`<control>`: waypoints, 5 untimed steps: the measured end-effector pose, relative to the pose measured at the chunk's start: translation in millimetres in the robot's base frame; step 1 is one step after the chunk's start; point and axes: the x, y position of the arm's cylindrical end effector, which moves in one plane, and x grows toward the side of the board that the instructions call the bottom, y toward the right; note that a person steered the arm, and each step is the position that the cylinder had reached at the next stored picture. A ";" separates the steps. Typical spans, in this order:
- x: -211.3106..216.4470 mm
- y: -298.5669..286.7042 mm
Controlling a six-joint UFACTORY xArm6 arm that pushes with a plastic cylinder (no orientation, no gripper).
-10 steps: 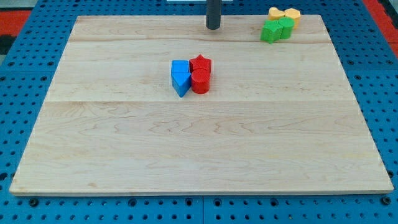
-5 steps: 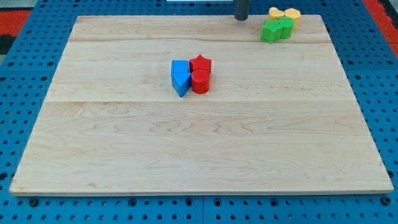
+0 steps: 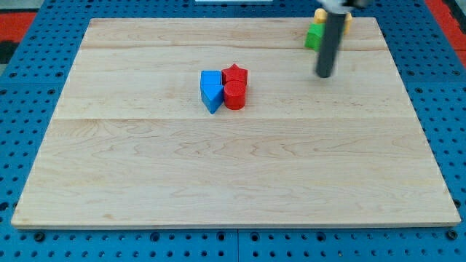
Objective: Push the yellow hexagon along with the yellow heart slightly left
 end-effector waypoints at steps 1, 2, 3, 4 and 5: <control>-40.8 71.4; -88.5 110.1; -142.1 129.2; -144.7 124.5; -144.1 120.4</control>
